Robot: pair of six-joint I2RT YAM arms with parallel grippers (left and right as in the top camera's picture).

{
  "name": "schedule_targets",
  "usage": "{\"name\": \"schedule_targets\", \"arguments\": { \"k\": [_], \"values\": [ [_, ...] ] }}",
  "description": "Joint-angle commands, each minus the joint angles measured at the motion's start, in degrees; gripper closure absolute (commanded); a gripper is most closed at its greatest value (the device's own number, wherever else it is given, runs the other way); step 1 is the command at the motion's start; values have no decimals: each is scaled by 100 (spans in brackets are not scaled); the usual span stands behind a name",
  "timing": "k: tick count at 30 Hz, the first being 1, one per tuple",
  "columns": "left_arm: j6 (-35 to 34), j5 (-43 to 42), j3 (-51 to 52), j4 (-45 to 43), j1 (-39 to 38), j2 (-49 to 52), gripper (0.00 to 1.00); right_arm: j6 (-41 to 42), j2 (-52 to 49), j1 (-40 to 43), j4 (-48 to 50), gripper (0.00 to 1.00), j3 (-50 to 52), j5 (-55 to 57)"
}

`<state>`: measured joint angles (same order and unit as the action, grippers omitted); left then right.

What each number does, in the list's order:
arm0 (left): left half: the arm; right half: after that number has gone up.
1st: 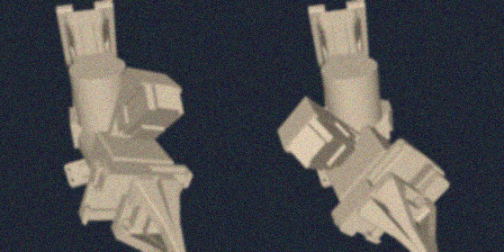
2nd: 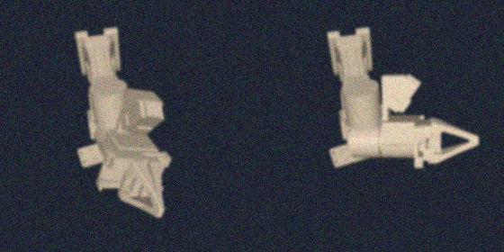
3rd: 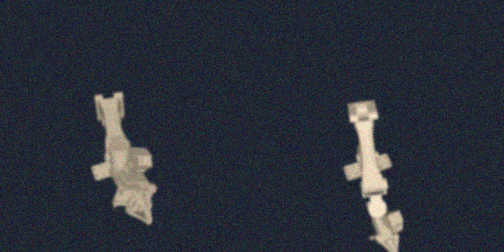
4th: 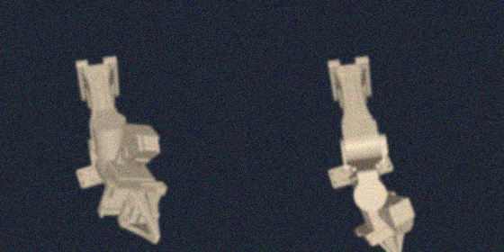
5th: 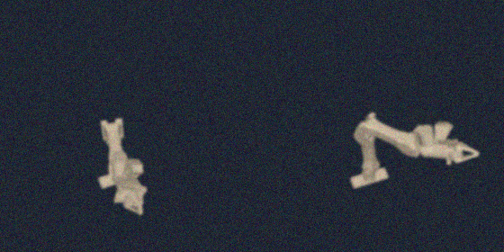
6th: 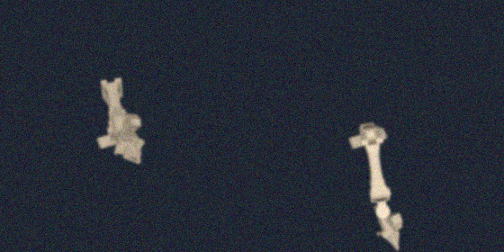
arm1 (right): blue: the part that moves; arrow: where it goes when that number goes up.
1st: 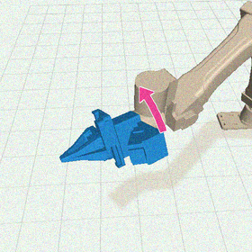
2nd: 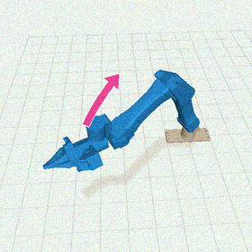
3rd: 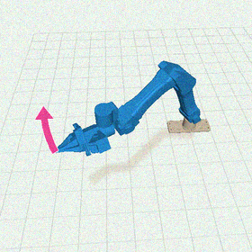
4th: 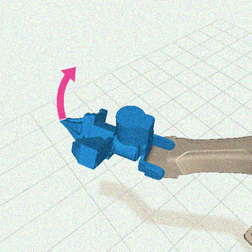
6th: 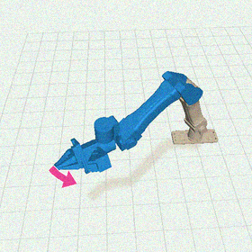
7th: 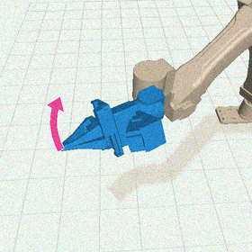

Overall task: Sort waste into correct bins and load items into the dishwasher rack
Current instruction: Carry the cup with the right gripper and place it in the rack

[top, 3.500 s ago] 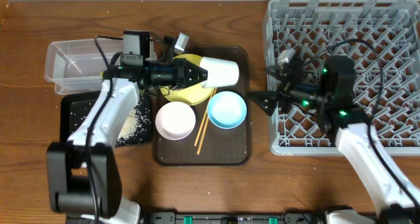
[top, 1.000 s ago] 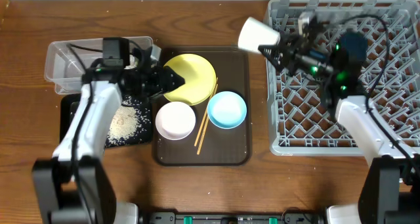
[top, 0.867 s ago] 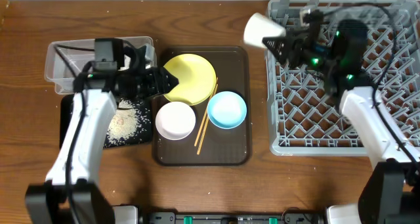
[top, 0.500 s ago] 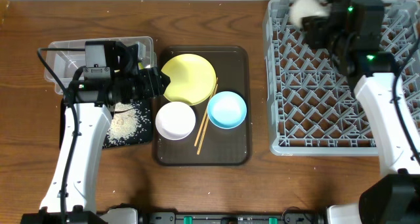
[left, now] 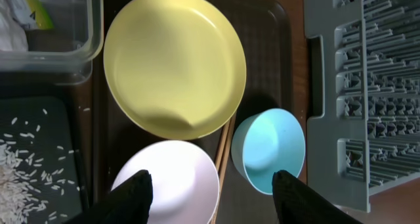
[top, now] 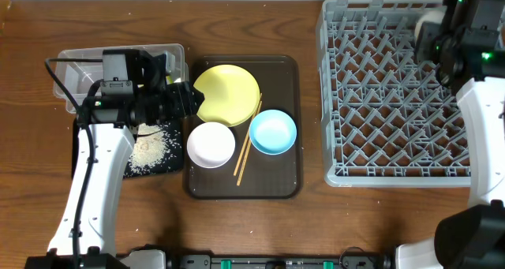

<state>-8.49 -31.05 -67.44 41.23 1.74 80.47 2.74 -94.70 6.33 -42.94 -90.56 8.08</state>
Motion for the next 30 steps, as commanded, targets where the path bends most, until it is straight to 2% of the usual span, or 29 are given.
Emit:
{"name": "schedule_targets", "arguments": {
  "k": [1, 6, 11, 28, 29, 30],
  "values": [
    [116, 94, -31, 61, 24, -37, 39, 212, -35, 76, -667, 99, -136, 109],
    [118, 94, -31, 136, 24, -37, 39, 435, -15, 90, -2020, 99, -72, 111],
    [118, 94, -31, 142, 24, -37, 39, 640, -15, 90, -2474, 99, 173, -74],
    [118, 94, -28, 223, 24, -37, 39, 815, -15, 326, -2485, 99, 1182, 11],
    [118, 94, -31, 223, 24, -37, 39, 813, -15, 326, -2455, 98, 1211, 11],
    [118, 94, -28, 223, 24, -37, 39, 813, -15, 341, -2415, 91, 1226, 7]
  ]
}}
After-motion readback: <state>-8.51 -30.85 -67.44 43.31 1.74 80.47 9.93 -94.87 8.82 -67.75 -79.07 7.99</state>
